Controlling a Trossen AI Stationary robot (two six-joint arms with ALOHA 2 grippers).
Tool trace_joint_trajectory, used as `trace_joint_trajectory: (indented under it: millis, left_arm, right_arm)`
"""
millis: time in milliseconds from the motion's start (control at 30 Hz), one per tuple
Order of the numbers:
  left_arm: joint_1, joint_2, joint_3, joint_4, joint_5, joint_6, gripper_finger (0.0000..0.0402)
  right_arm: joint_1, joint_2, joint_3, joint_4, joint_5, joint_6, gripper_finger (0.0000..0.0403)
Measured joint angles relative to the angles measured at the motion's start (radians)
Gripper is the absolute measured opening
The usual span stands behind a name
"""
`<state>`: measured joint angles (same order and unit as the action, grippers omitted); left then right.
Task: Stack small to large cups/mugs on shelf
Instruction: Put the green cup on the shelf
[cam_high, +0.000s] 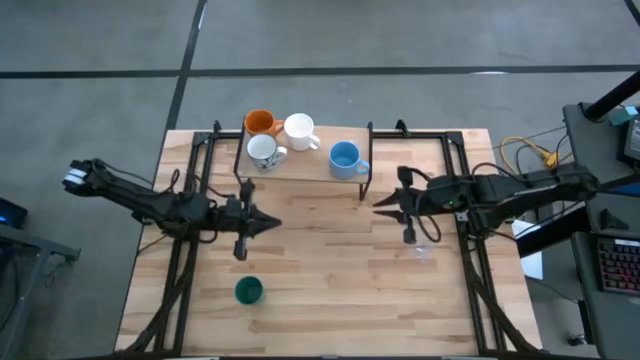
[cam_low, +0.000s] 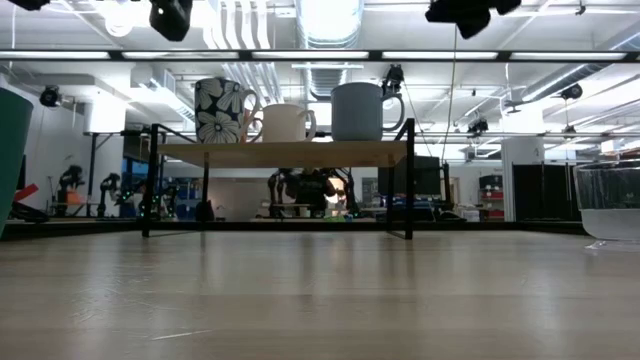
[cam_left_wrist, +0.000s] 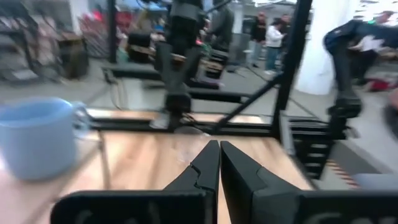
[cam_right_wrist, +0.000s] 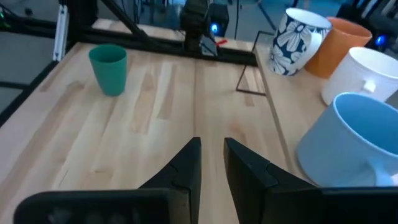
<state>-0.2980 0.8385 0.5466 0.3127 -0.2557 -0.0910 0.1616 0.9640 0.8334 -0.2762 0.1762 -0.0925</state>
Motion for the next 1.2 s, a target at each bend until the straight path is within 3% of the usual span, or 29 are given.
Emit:
trace_joint_trajectory:
  millis: [233,600,900,1100,1200]
  left_arm:
    - [-0.006,0.096,0.096,-0.133,0.02,-0.207,0.0]
    - [-0.049,0.273,0.443,-0.776,0.05,-0.641,0.0]
    - [-0.087,0.489,0.648,-1.156,0.39,-1.04,0.0]
    - [-0.16,0.631,0.717,-1.298,0.664,-1.212,0.0]
    - [-0.196,0.683,0.751,-1.357,0.74,-1.292,0.0]
  right_arm:
    - [0.0,-0.098,-0.196,0.2,-0.006,-0.032,0.0063]
    - [0.0,-0.239,-0.4,0.422,-0.079,-0.075,0.0063]
    - [0.0,-0.33,-0.504,0.54,-0.082,-0.129,0.0063]
    - [0.0,-0.387,-0.51,0.537,-0.082,-0.147,0.0063]
    - [0.0,-0.402,-0.51,0.535,-0.082,-0.173,0.0063]
